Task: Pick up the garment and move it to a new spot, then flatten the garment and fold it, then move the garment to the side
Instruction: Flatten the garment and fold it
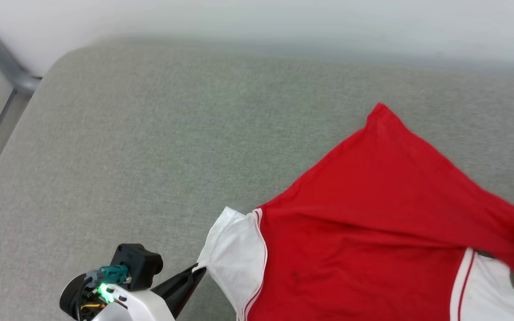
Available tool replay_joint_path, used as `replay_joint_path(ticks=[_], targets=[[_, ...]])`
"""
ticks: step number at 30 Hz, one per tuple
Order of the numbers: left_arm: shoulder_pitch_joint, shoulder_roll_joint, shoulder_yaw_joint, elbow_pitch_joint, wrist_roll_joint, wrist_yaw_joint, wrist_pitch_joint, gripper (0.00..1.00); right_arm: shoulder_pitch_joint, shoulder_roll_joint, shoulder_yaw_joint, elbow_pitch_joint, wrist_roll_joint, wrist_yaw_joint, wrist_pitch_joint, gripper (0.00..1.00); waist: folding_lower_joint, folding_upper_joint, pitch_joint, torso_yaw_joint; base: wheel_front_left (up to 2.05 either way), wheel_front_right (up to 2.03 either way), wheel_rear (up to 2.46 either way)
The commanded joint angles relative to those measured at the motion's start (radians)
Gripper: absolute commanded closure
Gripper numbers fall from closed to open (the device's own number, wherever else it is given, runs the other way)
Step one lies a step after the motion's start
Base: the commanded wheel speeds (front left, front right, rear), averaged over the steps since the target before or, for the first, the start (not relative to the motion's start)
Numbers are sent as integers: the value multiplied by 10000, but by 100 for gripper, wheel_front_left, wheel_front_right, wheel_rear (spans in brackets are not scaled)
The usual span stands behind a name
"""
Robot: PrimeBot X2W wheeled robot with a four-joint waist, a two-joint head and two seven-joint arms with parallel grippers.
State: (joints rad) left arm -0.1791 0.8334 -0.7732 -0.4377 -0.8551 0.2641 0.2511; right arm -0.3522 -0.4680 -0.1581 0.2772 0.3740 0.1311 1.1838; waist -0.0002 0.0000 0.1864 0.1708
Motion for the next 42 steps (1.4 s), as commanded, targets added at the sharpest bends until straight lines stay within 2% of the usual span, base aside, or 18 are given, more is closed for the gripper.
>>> replay_joint_path(ticks=[1, 10, 19, 20, 21, 22, 27, 34, 38, 42], targets=[[118, -3, 26, 80, -6, 36, -108, 100, 476, 136, -95, -218, 62, -8, -37, 100, 2, 0, -455, -416, 0, 0, 0], [430, -163, -73, 392, -8, 75, -447, 100, 2913, 844, -698, -1361, 293, -8, 113, 100, 2, 0, -1039, -751, 0, 0, 0], [329, -189, -163, 462, 67, -51, -474, 100, 3893, 1296, -663, -1586, 132, -8, -201, 100, 2, 0, -1120, -833, 0, 0, 0], [294, -202, -171, 447, 79, -65, -464, 100, 3916, 1272, -578, -1608, 193, -8, -251, 95, 2, 0, -1095, -816, 0, 0, 0], [277, -208, -182, 429, 91, -73, -456, 100, 3877, 1245, -591, -1626, 264, -8, -352, 13, 2, 0, -1063, -802, 0, 0, 0], [265, -212, -193, 422, 110, -82, -445, 100, 3789, 1225, -603, -1633, 343, -8, -428, 0, 2, 0, -1032, -786, 0, 0, 0], [161, -193, -219, 395, 163, -125, -390, 100, 3307, 823, -356, -2070, 770, -8, -366, 0, 2, 0, -915, -671, 0, 0, 0], [29, -199, -258, 287, 269, -121, -299, 100, 2190, 416, 19, -3299, 1347, -8, 314, 0, 2, 0, -658, -391, 0, 0, 0], [-149, -224, -255, 172, 367, -113, -271, 100, 1203, 517, 294, -3694, 1311, -8, 719, 0, 2, 0, -323, -145, 0, 0, 0], [-343, -300, -323, 38, 493, -161, -186, 100, 224, 604, 490, -3577, 912, -8, 1029, 0, 2, 0, 161, 202, 0, 0, 0]])
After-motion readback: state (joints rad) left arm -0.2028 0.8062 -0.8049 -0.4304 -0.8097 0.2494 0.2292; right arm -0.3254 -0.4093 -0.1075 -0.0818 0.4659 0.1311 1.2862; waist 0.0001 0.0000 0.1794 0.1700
